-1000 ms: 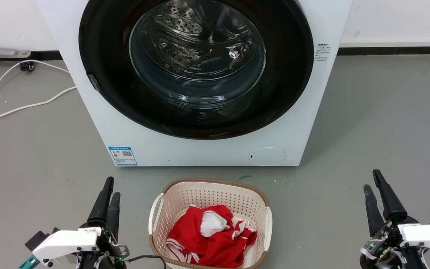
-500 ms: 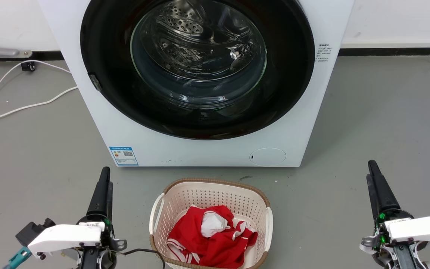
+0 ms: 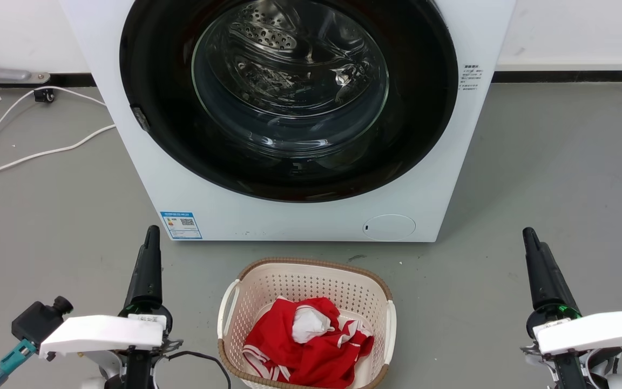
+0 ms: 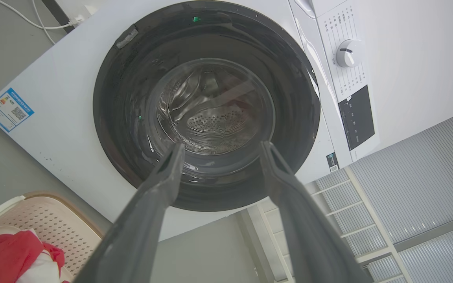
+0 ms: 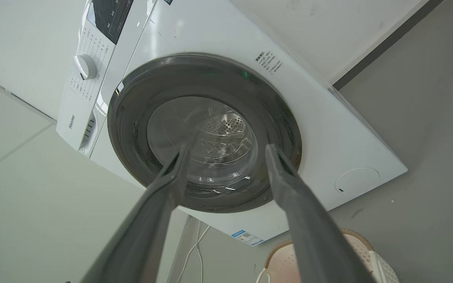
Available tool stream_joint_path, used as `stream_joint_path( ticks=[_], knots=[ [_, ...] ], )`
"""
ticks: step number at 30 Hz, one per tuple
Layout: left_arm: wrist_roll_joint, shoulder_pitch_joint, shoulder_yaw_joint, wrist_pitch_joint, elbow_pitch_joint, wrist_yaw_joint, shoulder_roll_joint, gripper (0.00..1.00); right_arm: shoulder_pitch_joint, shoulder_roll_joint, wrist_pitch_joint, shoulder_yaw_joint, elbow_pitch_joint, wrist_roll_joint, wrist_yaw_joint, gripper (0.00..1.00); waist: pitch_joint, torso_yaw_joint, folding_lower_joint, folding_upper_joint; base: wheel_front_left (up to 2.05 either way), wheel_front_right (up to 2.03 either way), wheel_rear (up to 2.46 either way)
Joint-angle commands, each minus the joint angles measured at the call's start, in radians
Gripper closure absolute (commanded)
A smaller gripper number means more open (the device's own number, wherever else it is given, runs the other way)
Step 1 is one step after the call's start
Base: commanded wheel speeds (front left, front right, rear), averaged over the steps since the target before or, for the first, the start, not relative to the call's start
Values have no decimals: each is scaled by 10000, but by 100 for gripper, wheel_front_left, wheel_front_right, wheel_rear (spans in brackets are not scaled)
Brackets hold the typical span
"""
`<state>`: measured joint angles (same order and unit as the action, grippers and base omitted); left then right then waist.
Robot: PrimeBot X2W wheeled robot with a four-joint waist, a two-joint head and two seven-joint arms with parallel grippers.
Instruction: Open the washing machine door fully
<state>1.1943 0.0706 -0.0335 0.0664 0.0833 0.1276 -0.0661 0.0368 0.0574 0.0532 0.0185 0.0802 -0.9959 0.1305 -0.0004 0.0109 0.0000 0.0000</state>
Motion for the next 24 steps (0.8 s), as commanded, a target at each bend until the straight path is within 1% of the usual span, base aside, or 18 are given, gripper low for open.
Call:
stream_joint_path(
  ticks=[1,2,3,4,12,24],
  knots=[
    [-685,162,50,128,-278,21,-24,0,7,-1,130,-38,-249,685,1,0,-2,1,0,0,0,0,0],
    [-685,162,50,128,-278,21,-24,0,7,-1,130,-38,-249,685,1,0,-2,1,0,0,0,0,0],
    [-1121,158,70,191,-344,22,-18,0,-37,-3,200,-26,-284,1107,1,0,-4,-4,0,0,0,0,0],
    [-1121,158,70,191,-344,22,-18,0,-37,-3,200,-26,-284,1107,1,0,-4,-4,0,0,0,0,0],
    [-2967,109,137,429,-505,24,2,0,-131,-14,285,31,-390,2646,2,0,-6,-58,0,0,0,0,0],
    [-5592,-31,376,747,-558,-163,32,0,-209,-29,222,-58,-721,4707,1,0,-3,-86,0,0,0,0,0]
  ],
)
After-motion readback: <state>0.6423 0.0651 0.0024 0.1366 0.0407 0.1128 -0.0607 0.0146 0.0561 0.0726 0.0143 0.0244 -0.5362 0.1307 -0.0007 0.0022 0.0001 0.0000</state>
